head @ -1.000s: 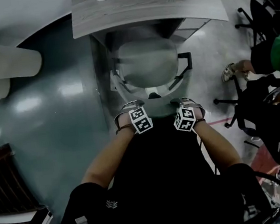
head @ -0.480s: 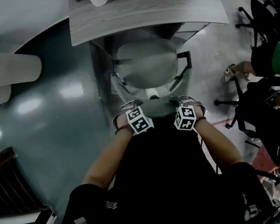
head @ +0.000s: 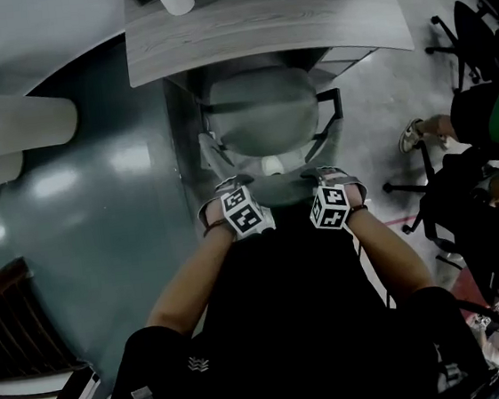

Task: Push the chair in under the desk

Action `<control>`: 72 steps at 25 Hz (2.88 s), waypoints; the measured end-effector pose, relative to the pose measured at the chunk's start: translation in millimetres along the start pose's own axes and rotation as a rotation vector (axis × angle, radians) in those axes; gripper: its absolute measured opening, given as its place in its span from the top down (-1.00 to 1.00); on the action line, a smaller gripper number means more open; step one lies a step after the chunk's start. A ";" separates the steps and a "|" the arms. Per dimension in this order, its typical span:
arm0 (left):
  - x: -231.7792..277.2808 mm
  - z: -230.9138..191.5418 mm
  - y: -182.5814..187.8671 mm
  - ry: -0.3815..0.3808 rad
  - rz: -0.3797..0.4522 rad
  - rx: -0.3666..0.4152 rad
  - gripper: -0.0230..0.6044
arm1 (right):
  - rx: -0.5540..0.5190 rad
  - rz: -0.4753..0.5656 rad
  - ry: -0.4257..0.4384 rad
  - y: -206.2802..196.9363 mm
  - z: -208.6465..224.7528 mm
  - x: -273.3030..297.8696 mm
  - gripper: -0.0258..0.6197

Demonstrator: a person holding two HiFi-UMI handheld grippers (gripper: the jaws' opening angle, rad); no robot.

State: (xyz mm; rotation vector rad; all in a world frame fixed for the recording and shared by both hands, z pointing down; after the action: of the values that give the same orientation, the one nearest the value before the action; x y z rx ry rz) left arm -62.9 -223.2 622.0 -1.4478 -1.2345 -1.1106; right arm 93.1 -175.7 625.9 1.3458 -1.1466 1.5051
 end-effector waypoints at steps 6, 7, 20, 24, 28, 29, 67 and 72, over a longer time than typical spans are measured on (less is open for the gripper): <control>4.2 -6.6 12.8 -0.016 0.006 -0.003 0.15 | -0.004 -0.004 -0.012 -11.2 14.3 2.4 0.30; 4.0 -9.1 15.2 -0.017 0.007 -0.002 0.15 | -0.007 0.001 -0.026 -12.7 16.8 2.3 0.29; 29.3 -26.8 16.6 -0.014 -0.034 0.033 0.14 | -0.035 -0.005 -0.061 -13.2 35.3 31.1 0.30; 30.8 -53.0 18.0 0.000 -0.051 0.028 0.14 | -0.031 -0.007 -0.073 -6.2 59.9 37.7 0.30; 28.6 -89.0 15.6 0.029 -0.077 0.019 0.14 | -0.009 -0.007 -0.076 8.3 89.7 43.3 0.30; 27.5 -98.5 14.6 0.042 -0.084 0.013 0.14 | -0.002 -0.007 -0.076 12.4 97.1 44.1 0.30; -7.2 -164.3 34.0 0.151 -0.007 -0.168 0.12 | -0.020 0.026 -0.063 -2.5 177.9 19.4 0.31; -51.4 -157.3 23.3 0.152 0.122 -0.279 0.24 | 0.063 0.116 -0.012 -17.0 181.2 -17.5 0.31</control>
State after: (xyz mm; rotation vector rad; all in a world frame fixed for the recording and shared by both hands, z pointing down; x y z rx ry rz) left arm -56.5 -388.6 599.1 -1.5892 -0.9000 -1.3209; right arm 160.4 -345.3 615.0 1.3520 -1.2122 1.6302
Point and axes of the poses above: the fingertips, and each gripper's own axes: x forward along the fingers, z to its right, y out of its top, the point moved 8 cm from there along -x, backward along the fingers, and after that the axes turned 15 degrees about -z, right-handed, at the moved point
